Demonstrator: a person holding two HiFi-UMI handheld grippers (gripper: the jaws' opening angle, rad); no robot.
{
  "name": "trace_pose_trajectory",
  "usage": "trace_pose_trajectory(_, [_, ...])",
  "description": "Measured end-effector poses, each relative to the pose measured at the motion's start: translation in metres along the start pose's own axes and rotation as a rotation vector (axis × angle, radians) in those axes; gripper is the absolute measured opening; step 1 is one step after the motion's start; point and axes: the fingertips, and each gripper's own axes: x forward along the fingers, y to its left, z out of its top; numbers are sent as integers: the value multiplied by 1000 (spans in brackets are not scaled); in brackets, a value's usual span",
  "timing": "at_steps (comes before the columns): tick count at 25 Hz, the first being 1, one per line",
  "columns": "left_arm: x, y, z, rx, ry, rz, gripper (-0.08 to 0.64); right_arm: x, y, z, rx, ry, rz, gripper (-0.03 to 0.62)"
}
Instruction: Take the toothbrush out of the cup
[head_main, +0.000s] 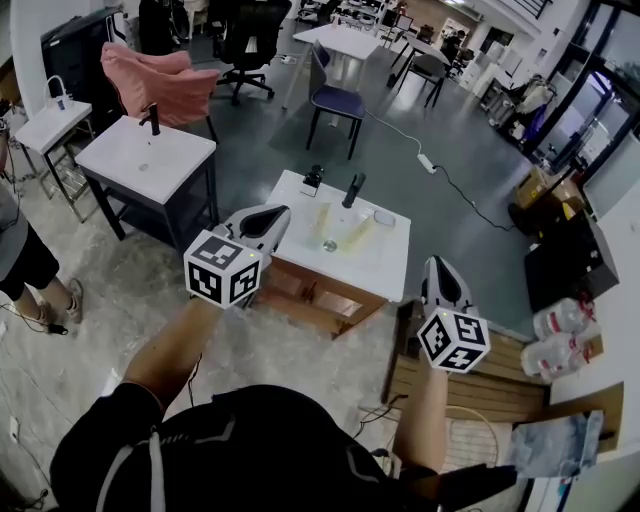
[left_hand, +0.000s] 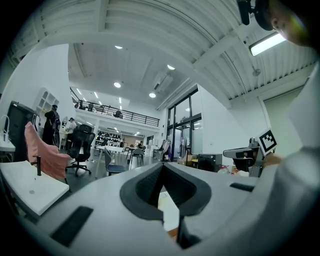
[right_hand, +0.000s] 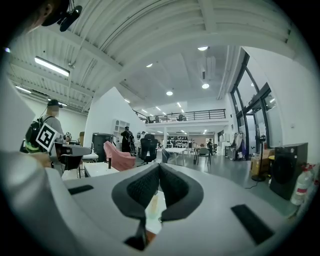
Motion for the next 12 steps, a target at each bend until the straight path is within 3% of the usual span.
trace_pose_trajectory(8, [-12,22,-7,-5,5,-32,5,2,7,2,22,-17,-83,6])
trace_pose_trajectory(12, [-16,32,-12,-16,5,-36,5,6,24,-4,24,-12,-74,6])
